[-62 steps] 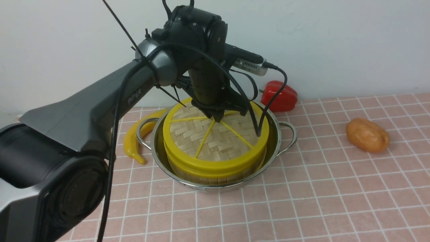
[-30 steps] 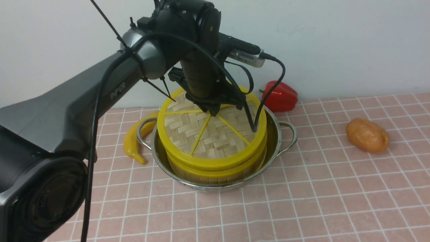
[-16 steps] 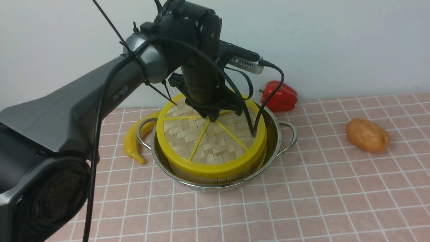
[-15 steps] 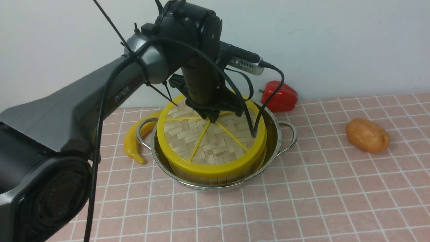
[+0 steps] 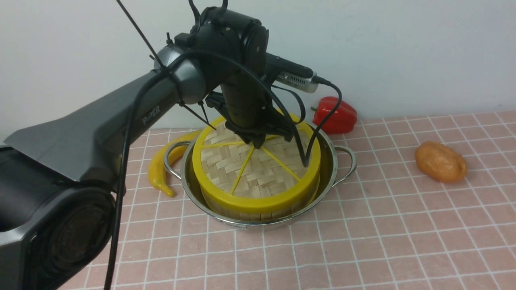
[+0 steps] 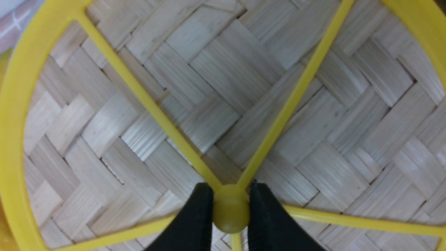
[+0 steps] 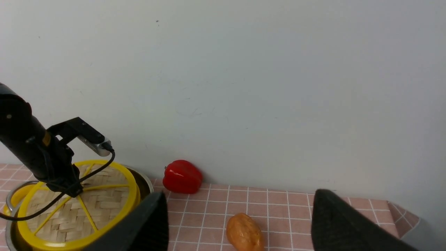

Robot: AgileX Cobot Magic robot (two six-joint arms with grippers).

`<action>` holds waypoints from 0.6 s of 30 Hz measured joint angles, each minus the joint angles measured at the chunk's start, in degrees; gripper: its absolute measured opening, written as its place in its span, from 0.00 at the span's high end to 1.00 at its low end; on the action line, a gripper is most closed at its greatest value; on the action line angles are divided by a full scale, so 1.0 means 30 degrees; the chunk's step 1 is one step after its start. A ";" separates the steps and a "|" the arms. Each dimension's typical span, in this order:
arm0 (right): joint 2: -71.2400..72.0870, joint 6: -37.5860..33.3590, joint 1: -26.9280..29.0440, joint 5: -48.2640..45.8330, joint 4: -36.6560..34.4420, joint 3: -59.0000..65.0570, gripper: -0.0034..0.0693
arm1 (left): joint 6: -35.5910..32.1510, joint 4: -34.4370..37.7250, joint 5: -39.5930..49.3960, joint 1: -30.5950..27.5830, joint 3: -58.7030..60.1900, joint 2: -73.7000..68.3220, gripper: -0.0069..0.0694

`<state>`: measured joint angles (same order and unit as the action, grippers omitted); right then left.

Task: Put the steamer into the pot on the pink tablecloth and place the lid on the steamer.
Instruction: 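Place the yellow bamboo steamer lid onto the steamer in the pot with the left gripper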

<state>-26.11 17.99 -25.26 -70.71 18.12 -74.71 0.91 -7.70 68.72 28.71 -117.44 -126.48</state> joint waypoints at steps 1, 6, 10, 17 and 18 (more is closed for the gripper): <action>0.0000 0.0000 0.0000 0.0000 0.0000 0.0000 0.22 | 0.0000 0.0000 0.0000 0.0000 0.0000 -0.0001 0.75; 0.0000 0.0000 0.0000 0.0000 -0.0016 0.0000 0.22 | 0.0000 -0.0028 -0.0140 0.0000 0.0000 -0.0001 0.75; 0.0000 0.0000 0.0000 0.0000 -0.0016 0.0000 0.22 | 0.0000 -0.0159 -0.0331 0.0000 0.0000 -0.0001 0.75; 0.0000 0.0000 0.0000 0.0000 -0.0016 0.0000 0.22 | 0.0000 -0.0315 -0.0331 0.0000 0.0000 -0.0037 0.75; 0.0000 0.0000 0.0000 0.0000 -0.0016 0.0000 0.22 | 0.0000 -0.0315 -0.0331 0.0000 0.0000 -0.0044 0.75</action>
<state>-26.11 17.99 -25.26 -70.71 18.07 -74.71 0.91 -8.64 67.73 28.71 -117.44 -126.61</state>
